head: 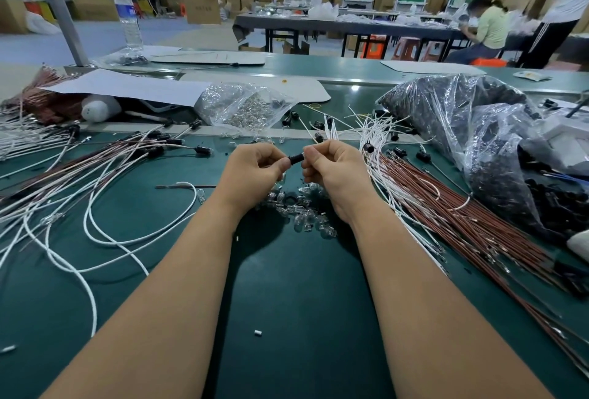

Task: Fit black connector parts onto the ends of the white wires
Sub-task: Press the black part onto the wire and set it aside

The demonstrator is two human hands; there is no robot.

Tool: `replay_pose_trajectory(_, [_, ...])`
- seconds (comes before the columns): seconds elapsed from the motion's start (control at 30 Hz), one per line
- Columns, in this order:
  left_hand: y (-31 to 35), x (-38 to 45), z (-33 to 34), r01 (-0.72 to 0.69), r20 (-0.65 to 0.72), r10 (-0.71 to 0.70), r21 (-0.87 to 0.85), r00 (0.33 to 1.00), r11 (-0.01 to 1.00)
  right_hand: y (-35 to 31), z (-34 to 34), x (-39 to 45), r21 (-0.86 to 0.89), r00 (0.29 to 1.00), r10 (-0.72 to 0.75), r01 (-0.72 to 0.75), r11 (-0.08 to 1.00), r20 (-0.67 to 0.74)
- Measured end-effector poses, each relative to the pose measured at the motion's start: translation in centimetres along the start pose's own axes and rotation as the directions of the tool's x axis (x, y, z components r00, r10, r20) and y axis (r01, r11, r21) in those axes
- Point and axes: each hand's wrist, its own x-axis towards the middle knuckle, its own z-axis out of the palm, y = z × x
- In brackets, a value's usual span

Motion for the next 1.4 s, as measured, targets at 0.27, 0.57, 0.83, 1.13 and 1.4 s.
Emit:
replay_pose_trajectory(0.27, [0.1,0.1,0.2,-0.066,-0.078,0.071,0.062,0.994,0.996,-0.2,0.2,0.5,-0.006,0.998,0.062,-0.062,0.998,-0.033])
replay_pose_trajectory(0.57, [-0.4,0.1,0.2,-0.032,-0.037,0.033,0.044,0.999,0.999,-0.1,0.2,0.0,-0.103,1.000,-0.012,0.011,0.995,-0.004])
replay_pose_trajectory(0.83, [-0.5,0.2,0.0,0.046,-0.026,-0.046,-0.012,0.999,0.999,0.8,1.0,0.5,-0.198,1.000,-0.013,0.010,0.980,-0.012])
replay_pose_trajectory(1.13, [-0.3,0.2,0.1,0.075,-0.042,-0.080,-0.104,0.996,0.992,1.1,1.1,0.7,-0.163,0.999,-0.031,0.028,0.986,-0.017])
replay_pose_trajectory(1.4, [0.1,0.0,0.4,0.076,-0.050,-0.086,-0.175,0.995,0.982,0.9,1.0,0.4,-0.040,0.999,-0.031,0.030,0.999,-0.013])
